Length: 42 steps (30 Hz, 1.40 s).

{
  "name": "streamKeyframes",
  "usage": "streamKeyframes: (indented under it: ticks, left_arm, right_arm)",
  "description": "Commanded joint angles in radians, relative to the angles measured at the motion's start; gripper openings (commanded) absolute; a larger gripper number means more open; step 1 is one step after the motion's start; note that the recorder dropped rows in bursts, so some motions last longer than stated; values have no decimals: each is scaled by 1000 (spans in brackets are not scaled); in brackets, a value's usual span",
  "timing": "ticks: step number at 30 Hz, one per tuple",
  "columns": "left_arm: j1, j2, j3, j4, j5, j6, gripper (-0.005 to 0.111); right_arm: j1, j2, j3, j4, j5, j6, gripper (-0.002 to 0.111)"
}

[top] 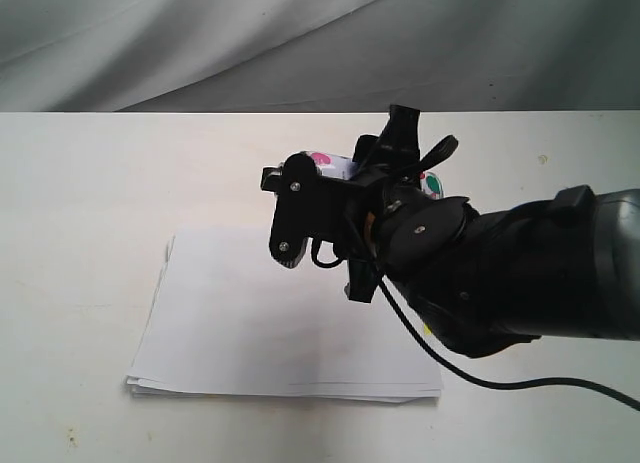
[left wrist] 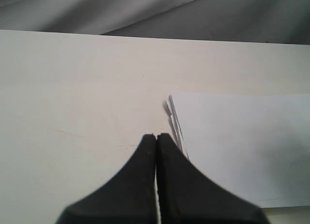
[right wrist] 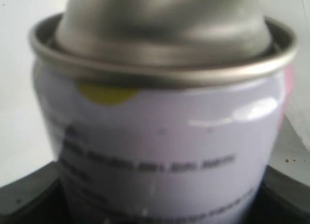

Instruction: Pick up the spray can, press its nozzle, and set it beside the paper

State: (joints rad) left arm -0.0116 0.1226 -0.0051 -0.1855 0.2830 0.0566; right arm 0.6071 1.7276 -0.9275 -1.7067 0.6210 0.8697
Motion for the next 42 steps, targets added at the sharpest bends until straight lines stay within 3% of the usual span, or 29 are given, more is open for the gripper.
streamKeyframes:
  ticks: [1,26,29,31,38,42]
  left_arm:
    - [-4,-2,5,2,-5,4,0]
    - [-4,-2,5,2,-47,1,0]
    - [-4,-2,5,-164,-48,-5,0]
    - [-4,-2,5,-186,-60,-5,0]
    - [-4,-2,5,-401,-269,-31,0]
    - [-4,-2,5,-412,-360,-42,0]
  right_arm:
    - [0,-10,-6,-35,24,9,0]
    - [0,-10,-6,-35,24,9,0]
    - [0,-10,-6,-35,24,9,0]
    - [0,-10,-6,-35,24,9,0]
    - [0,-10,-6,-35,24,9,0]
    - [0,-10,-6,-35,24,9,0]
